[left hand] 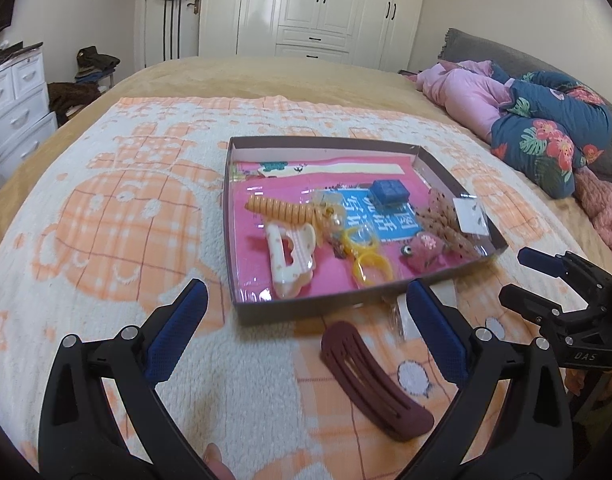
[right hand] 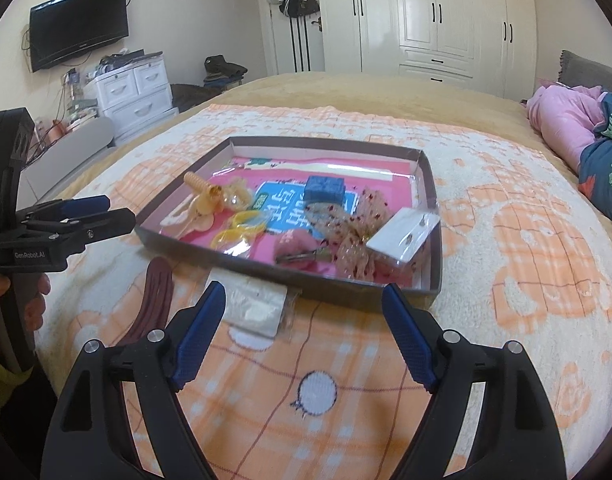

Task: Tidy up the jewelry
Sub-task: 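Withdraw both grippers from the tray toward the maroon clip and clear bag, then grasp the maroon hair clip with the left gripper while the right grasps the clear plastic bag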

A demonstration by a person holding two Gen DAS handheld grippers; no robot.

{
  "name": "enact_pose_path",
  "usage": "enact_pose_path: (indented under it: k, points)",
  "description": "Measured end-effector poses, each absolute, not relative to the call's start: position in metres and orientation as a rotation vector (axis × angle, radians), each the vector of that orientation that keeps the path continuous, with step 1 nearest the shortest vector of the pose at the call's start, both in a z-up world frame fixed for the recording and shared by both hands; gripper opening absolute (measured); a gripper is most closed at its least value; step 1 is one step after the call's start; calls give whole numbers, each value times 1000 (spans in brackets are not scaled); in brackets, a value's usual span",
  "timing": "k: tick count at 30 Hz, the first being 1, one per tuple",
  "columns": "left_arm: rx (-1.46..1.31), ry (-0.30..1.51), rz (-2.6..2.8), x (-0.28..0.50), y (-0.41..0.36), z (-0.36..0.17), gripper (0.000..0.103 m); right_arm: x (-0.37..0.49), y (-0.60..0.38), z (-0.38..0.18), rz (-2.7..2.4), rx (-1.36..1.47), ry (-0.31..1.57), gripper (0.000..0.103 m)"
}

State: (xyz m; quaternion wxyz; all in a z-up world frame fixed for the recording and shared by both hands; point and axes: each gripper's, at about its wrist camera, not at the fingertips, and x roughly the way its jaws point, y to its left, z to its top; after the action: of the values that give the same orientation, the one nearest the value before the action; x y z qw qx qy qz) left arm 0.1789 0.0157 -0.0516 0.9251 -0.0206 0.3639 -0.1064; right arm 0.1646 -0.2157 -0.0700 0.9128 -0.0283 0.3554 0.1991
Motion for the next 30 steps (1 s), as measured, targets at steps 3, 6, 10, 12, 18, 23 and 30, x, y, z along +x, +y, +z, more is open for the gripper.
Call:
enact_pose_path:
  k: [3,6,10,12,18,23,30]
  points:
    - [-50,763,-223,175,16,-54,91,162,-213,-73,418,-66,739,78]
    - [-57,786,-231,170,16,-59,91,160,-209,-78,429,-83,749,78]
    - [-61,823,-259,164,13,-67,91,162,-204,-87,445,-110,777,78]
    - [-65,841,-270,162,12,-73,91,164,-202,-92,456,-106,793,78]
    - [-77,906,-291,159,8,-90,91,174,-200,-105,477,-84,846,78]
    - [-72,933,-309,159,1,-98,90,185,-201,-113,499,-44,882,72]
    - [-45,944,-321,157,-11,-109,89,203,-197,-117,534,21,910,71]
